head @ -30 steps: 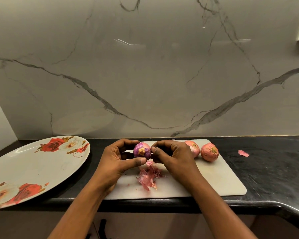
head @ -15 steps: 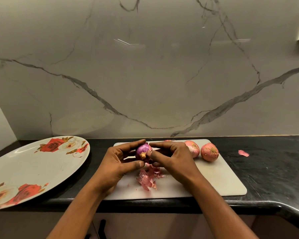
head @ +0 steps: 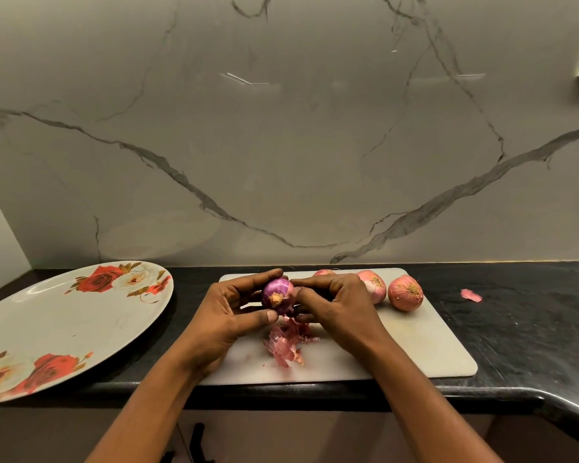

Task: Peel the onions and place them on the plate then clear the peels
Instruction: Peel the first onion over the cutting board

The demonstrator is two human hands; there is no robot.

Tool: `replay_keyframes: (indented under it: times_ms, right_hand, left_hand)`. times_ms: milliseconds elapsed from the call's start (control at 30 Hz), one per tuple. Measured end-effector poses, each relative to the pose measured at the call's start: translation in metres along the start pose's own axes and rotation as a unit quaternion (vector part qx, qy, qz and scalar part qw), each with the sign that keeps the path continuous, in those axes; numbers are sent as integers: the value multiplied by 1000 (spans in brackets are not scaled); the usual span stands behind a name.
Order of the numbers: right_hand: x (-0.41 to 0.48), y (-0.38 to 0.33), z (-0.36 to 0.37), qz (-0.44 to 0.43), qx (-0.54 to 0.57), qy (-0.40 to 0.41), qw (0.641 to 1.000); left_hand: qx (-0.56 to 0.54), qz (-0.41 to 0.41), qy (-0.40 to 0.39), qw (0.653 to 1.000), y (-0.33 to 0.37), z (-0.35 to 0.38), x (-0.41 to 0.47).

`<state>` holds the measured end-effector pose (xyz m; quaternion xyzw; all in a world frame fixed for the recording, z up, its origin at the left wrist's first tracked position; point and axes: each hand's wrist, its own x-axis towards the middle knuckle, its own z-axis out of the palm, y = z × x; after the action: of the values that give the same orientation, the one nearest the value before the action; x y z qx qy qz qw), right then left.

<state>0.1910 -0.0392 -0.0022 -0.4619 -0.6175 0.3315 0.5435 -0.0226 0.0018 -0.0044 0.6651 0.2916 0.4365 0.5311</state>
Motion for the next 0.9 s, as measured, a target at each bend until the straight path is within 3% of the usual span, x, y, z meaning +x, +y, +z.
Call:
replay_keyframes:
  times_ms: [900]
  right_hand:
    - [-4,-5,0,-26,-74,-14,997]
  left_hand:
    - [32,-3,-24,999,-1,-2,0]
